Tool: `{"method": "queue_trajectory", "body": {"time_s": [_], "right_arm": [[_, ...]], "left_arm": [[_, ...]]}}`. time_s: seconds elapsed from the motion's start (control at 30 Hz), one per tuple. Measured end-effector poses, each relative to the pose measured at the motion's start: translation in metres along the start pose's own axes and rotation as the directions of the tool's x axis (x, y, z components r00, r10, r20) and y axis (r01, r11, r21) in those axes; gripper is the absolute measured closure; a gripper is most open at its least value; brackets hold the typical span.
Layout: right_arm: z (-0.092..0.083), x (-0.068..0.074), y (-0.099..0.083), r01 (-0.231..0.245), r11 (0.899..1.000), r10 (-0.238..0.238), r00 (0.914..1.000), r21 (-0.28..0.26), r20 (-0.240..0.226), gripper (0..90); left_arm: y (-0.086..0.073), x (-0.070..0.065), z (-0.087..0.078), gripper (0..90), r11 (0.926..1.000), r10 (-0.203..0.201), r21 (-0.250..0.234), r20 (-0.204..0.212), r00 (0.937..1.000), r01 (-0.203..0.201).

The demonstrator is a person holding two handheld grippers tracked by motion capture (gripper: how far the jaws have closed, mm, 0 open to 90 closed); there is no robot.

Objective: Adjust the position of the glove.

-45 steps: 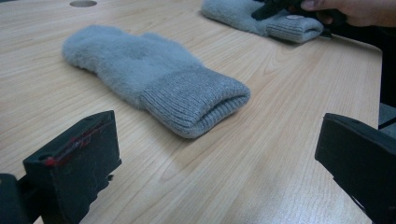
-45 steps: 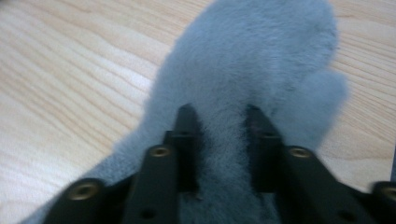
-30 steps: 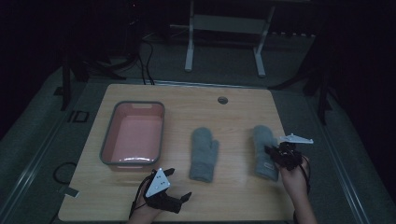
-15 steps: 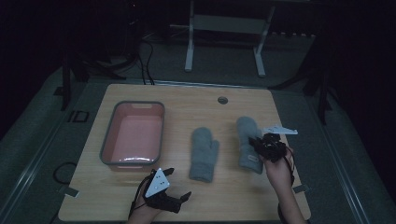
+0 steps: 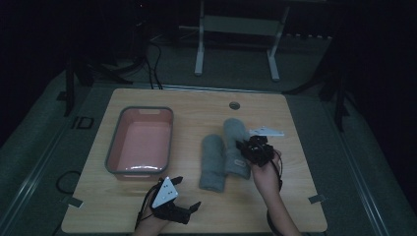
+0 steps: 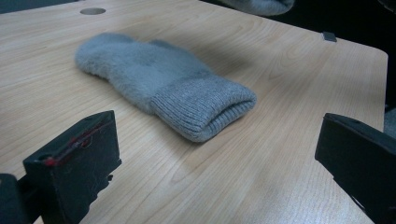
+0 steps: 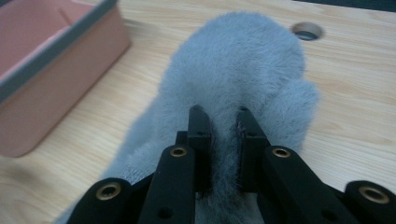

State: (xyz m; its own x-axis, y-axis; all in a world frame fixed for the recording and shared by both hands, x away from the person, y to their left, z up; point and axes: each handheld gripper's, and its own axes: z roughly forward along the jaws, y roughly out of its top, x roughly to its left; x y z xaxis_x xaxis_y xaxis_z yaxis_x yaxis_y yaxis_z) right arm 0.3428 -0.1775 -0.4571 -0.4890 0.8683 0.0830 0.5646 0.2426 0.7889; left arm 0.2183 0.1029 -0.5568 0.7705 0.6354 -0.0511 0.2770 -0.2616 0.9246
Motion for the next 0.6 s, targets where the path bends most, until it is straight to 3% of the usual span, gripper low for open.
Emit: {"method": "queue_trajectory", "body": {"time_s": [0.07, 0.2, 0.33, 0.43, 0.6], "right_arm": [[0.004, 0.011, 0.002, 0.016, 1.0, -0.016, 0.9998, 0.003, -0.006, 80.0], [0.015, 0.032, 0.003, -0.005, 1.0, 0.006, 0.999, 0.006, -0.045, 79.6], [0.023, 0.045, -0.002, 0.005, 1.0, -0.005, 0.9992, 0.021, -0.039, 79.6], [0.031, 0.049, -0.007, 0.011, 0.999, -0.01, 0.9996, 0.043, -0.028, 79.6], [0.04, 0.048, -0.017, -0.03, 0.997, 0.033, 0.9986, 0.067, -0.041, 78.2]], "left_arm": [[0.0, 0.0, -0.001, 0.1, 1.0, 0.001, 0.0, 0.0, 1.0, -0.001], [0.0, 0.001, -0.001, 0.1, 1.0, 0.0, -0.003, 0.001, 1.0, 0.0], [0.001, 0.0, -0.002, 0.2, 1.0, 0.001, -0.004, 0.002, 1.0, -0.001], [0.001, 0.0, -0.003, 0.1, 1.0, -0.003, -0.009, 0.002, 1.0, 0.003], [0.001, 0.001, -0.003, 0.2, 1.0, -0.003, -0.008, 0.004, 1.0, 0.003]]}}
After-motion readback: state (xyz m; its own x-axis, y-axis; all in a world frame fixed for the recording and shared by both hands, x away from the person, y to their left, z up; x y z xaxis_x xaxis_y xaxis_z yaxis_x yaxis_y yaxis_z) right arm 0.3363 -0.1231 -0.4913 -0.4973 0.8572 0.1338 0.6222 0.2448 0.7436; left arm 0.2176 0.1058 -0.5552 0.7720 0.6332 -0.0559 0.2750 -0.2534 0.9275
